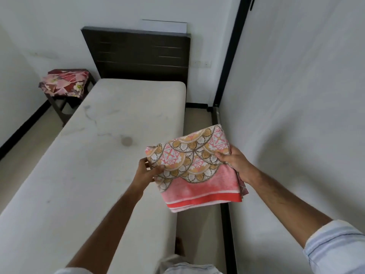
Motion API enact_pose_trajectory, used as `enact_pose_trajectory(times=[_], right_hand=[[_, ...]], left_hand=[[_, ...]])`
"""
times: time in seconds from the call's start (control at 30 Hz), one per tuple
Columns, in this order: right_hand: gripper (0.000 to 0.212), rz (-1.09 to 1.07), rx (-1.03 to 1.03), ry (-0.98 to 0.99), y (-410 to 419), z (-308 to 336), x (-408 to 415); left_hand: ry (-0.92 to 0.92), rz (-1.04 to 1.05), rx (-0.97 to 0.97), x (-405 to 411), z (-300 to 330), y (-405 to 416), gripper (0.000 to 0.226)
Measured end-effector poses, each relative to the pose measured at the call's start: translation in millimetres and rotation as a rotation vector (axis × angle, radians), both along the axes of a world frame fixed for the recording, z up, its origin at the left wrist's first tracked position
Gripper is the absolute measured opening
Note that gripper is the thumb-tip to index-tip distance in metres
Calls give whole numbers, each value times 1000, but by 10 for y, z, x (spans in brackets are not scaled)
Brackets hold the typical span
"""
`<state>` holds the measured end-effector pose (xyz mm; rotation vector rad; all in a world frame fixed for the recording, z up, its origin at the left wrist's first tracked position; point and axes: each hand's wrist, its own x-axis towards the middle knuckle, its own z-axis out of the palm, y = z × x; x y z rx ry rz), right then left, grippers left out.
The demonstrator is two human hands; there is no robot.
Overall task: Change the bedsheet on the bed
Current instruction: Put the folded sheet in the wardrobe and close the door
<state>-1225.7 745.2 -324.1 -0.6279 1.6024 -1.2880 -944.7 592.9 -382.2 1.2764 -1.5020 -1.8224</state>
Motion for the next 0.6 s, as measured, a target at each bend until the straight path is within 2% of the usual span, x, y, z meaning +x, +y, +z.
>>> enact_pose_trajectory(times=[0.1,0.2,0.27,0.33,0.43,0.5,0.6], right_hand=[[50,67,3,54,-684,174,-497],[53,114,-7,91,-1271,317,-1036],[55,182,-20,128,-1682,369,-1467],[56,276,-24,168,-2081,417,-1859],[58,419,-6,299,-2739,514,-2518],[58,509,0,443,-3160,621,-2944],[56,573,8,703,-3850,856,-3623]], left_hand=[[-19,-11,-107,-538,126,-677,81],[-172,-71,-354,-1156,286,-1327,120],[-300,-169,-594,-1651,381,-1779,126],[-371,-311,-742,-2188,463,-2181,123],[-298,-572,-659,-3052,558,-2788,122],[-274,-664,-593,-3523,617,-3132,104],[-233,-493,-597,-4181,718,-3559,90]])
